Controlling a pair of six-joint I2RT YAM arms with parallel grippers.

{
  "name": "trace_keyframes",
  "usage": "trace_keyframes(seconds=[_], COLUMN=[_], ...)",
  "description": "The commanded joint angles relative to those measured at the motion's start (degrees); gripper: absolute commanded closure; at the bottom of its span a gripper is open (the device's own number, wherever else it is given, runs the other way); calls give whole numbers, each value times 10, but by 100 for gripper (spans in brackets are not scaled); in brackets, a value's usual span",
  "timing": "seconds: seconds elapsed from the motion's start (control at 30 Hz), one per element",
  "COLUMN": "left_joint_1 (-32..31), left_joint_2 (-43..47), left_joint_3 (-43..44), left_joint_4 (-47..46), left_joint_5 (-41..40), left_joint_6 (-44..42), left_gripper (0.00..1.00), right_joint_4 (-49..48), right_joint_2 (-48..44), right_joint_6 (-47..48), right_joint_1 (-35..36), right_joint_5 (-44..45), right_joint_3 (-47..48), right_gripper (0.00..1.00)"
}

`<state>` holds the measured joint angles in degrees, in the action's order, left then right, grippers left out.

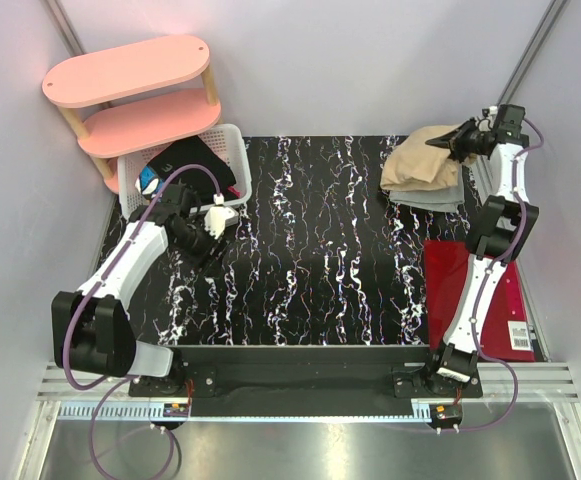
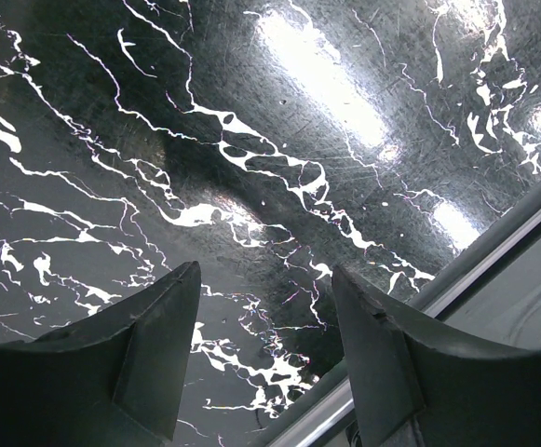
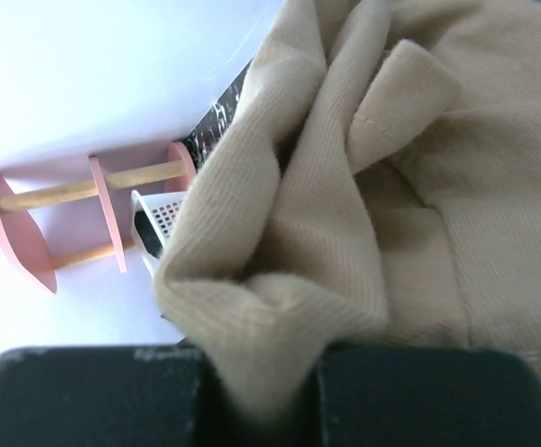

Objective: Fold and stack the t-shirts
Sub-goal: Neatly place the folded tshirt to the corner

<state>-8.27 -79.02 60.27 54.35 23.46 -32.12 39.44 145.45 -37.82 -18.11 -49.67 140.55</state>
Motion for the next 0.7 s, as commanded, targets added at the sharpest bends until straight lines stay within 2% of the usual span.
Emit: trace_keyframes(seconds=[0.0, 0.1, 0.13, 0.2, 0.23, 0.27, 0.33, 0.43, 0.57, 0.63, 0.67], left_joint_1=[3, 3, 3, 3, 3, 3, 3, 3, 3, 3, 3], left_joint_2=[-12, -14, -14, -10, -10, -10, -10, -14, -13, -10, -9], left_joint_3=[10, 13, 13, 13, 13, 12, 11, 7, 6, 4, 4], left_joint_4=[-11, -12, -11, -11, -11, -12, -12, -12, -12, -13, -13], left_joint_5=[21, 25, 25, 22, 22, 21, 20, 25, 28, 29, 28], left_joint_6=[-8, -6, -6, -7, -8, -8, -8, -9, -8, -7, -8], left_gripper=[37, 37, 37, 37, 37, 37, 37, 37, 37, 37, 37], right_joint_4=[-2, 1, 7, 61, 90, 138, 164, 199, 248, 259, 266], right_joint_2=[-53, -54, -54, -43, -39, -36, -40, -58, -70, -79, -82], right_joint_6=[-11, -15, -15, -1, 25, 36, 63, 77, 86, 92, 92], right_joint_1=[-7, -12, -14, -18, -19, -19, -20, -19, -19, -18, -19], right_joint_5=[-31, -23, -12, 18, 63, 90, 154, 249, 364, 422, 436], right_joint_3=[-20, -35, -37, -15, -1, 13, 37, 55, 102, 123, 132], right_gripper=[100, 100, 97, 80, 62, 56, 52, 40, 32, 15, 14])
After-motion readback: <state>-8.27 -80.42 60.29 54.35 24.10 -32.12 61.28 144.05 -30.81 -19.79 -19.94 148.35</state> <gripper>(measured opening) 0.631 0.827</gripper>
